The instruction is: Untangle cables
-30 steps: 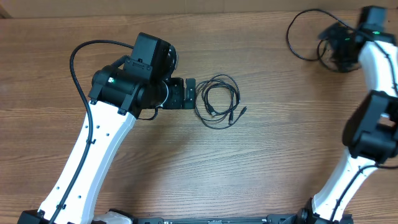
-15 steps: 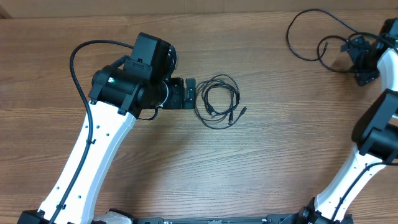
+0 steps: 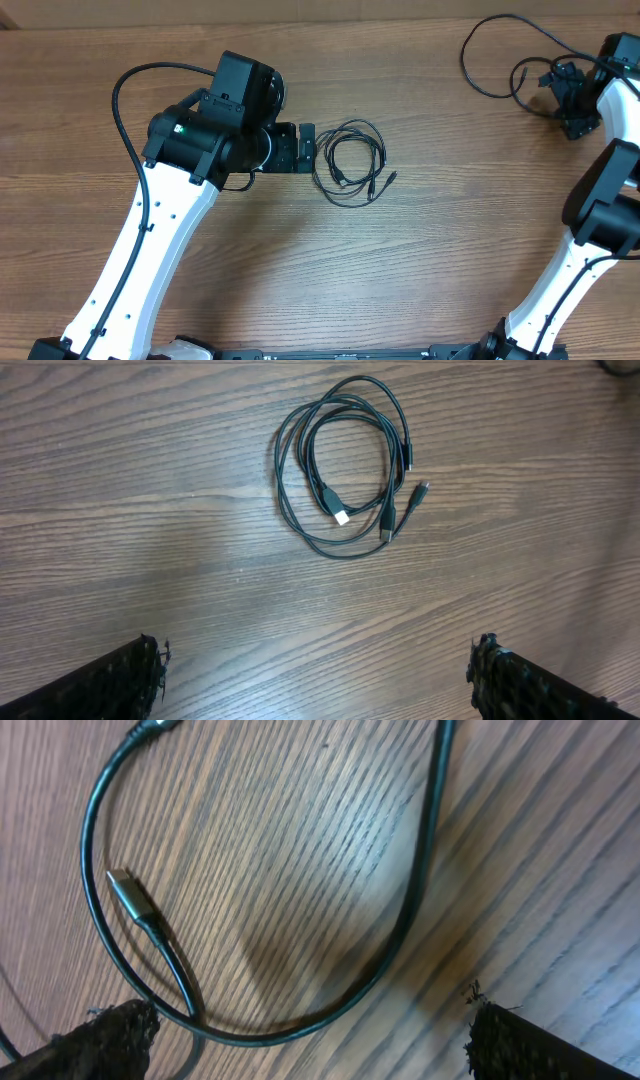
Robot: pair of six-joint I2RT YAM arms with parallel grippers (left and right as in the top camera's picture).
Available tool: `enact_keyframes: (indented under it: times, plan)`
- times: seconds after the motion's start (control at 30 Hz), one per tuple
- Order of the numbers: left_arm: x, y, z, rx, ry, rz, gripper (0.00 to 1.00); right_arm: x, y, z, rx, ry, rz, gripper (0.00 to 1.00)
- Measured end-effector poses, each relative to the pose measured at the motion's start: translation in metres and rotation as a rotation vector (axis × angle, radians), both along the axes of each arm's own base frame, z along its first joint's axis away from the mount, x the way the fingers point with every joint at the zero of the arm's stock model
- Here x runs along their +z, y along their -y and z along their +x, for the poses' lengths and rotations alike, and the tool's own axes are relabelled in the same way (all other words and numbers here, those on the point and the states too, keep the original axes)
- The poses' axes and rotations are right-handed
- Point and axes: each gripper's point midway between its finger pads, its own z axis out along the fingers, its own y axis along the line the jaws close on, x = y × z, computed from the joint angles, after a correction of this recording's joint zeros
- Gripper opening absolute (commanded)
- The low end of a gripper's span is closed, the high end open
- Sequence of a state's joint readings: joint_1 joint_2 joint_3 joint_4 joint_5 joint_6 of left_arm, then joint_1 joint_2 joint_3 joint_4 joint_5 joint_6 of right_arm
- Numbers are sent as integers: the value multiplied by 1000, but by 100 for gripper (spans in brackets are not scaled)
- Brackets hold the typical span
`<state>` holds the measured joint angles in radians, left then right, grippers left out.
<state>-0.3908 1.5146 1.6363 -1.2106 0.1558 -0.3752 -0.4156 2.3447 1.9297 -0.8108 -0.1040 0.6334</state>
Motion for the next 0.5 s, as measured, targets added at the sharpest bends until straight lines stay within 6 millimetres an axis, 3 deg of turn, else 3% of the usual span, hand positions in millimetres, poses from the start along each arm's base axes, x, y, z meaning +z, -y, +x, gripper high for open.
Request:
enact_keyframes:
  times: [0.1, 0.5]
  plan:
    - [0, 0, 0, 0, 0, 0, 100, -12, -3, 1, -12, -13, 12, 100]
    - [0, 0, 0, 0, 1, 0, 100, -11, -1, 19, -25, 52, -2, 100]
